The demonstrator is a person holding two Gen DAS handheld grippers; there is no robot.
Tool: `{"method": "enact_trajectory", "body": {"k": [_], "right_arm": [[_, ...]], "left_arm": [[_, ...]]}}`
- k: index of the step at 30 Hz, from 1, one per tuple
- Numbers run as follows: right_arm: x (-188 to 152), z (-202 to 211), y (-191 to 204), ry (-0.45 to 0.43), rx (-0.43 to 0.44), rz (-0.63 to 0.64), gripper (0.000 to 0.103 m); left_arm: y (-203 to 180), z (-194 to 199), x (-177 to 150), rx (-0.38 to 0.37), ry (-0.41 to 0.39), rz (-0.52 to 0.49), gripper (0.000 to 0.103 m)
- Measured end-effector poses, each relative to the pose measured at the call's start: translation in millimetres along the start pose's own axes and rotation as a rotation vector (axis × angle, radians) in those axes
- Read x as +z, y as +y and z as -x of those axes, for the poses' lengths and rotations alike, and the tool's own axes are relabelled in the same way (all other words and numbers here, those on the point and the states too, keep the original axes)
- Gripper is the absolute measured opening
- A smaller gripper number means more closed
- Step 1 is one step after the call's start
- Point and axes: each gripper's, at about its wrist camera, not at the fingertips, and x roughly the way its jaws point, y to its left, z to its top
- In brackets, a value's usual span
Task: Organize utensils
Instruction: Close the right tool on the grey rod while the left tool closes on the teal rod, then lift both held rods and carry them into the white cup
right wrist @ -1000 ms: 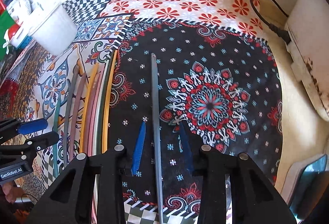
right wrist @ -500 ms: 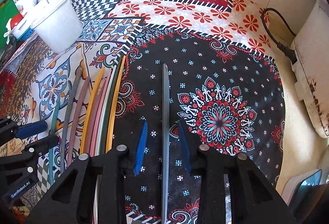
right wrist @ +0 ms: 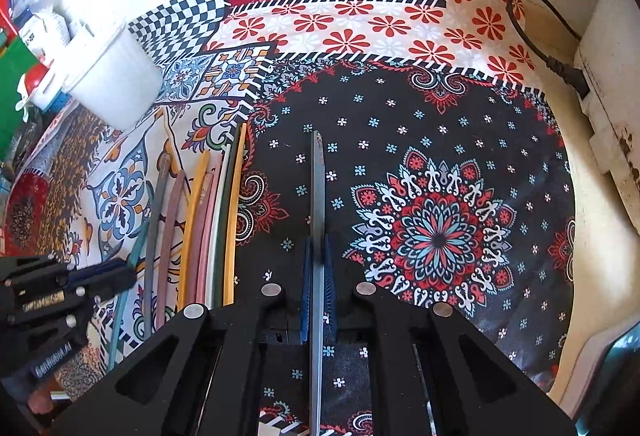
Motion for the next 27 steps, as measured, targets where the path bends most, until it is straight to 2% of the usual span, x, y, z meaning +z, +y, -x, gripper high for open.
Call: {"method": "enact_trajectory", "body": {"k": [9, 19, 27], "right_arm": [[-1, 27, -7, -0.049, 0.026, -0.025, 0.006], [11, 80, -4, -0.195, 0.044, -0.037, 0.006], [18, 119, 8, -0.311, 0.040, -0.034, 0.006]], "left_arm": [[22, 41, 7, -0.023, -0.108, 0.069, 0.004], [40, 96, 10, -0.017, -0.246, 0.107, 0.004], [45, 147, 10, -0.018, -0.376, 0.099, 0.004]]}}
